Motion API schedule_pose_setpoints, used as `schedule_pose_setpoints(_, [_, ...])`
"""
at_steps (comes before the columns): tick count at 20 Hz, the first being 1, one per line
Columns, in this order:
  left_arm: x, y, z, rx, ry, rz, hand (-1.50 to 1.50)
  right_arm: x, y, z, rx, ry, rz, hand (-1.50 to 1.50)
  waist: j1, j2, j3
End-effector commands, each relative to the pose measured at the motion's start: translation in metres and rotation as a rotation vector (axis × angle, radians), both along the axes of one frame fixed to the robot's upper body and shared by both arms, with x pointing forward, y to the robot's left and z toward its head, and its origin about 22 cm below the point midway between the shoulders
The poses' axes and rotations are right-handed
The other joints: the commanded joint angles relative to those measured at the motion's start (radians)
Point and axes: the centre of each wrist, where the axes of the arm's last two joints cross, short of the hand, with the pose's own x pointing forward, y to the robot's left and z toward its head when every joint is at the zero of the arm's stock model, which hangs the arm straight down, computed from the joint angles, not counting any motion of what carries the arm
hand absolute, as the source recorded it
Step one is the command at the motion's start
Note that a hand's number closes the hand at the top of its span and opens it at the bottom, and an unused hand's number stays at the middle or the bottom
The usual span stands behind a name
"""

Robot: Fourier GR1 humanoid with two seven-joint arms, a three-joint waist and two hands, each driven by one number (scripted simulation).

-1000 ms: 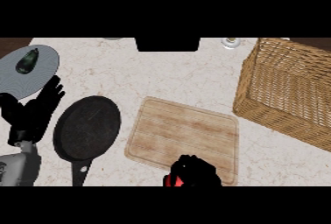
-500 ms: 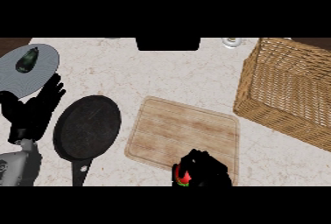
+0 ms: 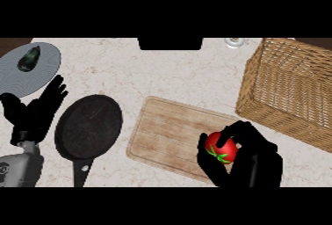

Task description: Pick the tomato from the cutting board and place it in the basket

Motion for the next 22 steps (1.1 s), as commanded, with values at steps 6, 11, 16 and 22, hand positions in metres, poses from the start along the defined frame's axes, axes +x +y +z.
schedule_pose_setpoints(6, [-0.002, 0.006, 0.004, 0.001, 0.002, -0.02, 0.0, 0.058, -0.125, 0.081, 0.157, 0.007, -0.056, 1.5, 0.011, -0.002, 0.002])
schedule_pose_setpoints(11, [0.009, -0.018, 0.0, 0.008, 0.0, 0.004, 0.0, 0.102, -0.175, 0.054, 0.206, 0.028, -0.055, 1.5, 0.007, -0.003, 0.001])
schedule_pose_setpoints(16, [0.003, -0.016, -0.009, -0.002, -0.001, -0.016, 0.0, 0.127, -0.207, 0.045, 0.289, 0.021, -0.227, -1.5, 0.01, -0.004, 0.0])
schedule_pose_setpoints(22, [-0.006, -0.014, 0.005, 0.022, -0.003, 0.001, 0.0, 0.143, -0.226, 0.028, 0.237, 0.021, -0.123, -1.5, 0.007, -0.007, 0.0])
